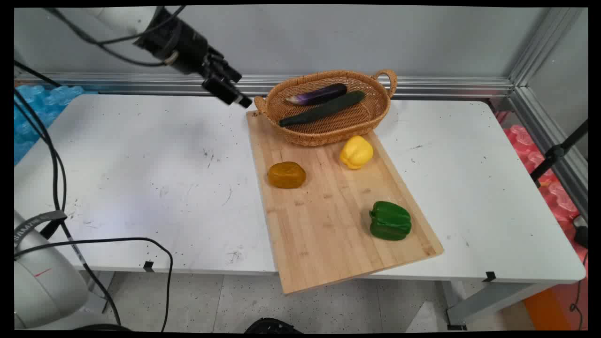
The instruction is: Pick up the cucumber from the vegetable basket
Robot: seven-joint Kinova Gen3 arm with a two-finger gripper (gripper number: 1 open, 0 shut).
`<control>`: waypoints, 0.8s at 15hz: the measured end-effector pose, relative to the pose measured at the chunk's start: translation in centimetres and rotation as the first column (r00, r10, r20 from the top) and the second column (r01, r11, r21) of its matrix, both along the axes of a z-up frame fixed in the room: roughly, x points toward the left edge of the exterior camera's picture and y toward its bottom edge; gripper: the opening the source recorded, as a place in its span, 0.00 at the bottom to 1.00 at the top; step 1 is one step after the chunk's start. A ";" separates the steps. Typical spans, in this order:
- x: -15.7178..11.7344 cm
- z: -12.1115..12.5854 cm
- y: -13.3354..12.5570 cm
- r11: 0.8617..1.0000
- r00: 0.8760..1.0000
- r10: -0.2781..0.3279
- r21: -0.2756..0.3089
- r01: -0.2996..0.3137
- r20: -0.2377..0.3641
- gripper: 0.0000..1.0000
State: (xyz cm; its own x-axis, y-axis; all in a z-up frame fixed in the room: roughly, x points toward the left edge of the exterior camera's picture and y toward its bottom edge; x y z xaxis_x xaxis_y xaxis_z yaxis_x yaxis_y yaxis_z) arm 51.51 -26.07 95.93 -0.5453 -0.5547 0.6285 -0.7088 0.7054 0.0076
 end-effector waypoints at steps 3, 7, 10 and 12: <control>-1.1 0.6 -2.1 0.996 0.996 0.086 -0.006 -0.086 -0.029 1.00; -3.3 -0.2 -5.7 0.983 0.982 0.181 -0.002 -0.181 -0.050 1.00; -5.6 -1.8 -9.1 0.975 0.975 0.221 0.005 -0.220 -0.040 1.00; -7.0 -3.3 -11.4 0.970 0.970 0.244 0.012 -0.243 -0.019 1.00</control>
State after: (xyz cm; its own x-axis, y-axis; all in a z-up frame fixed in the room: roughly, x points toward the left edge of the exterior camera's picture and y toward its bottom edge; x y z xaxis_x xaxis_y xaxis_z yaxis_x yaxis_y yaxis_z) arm 44.46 -37.51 92.63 -0.3804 -0.6749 0.6323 -0.8589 0.5114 0.0292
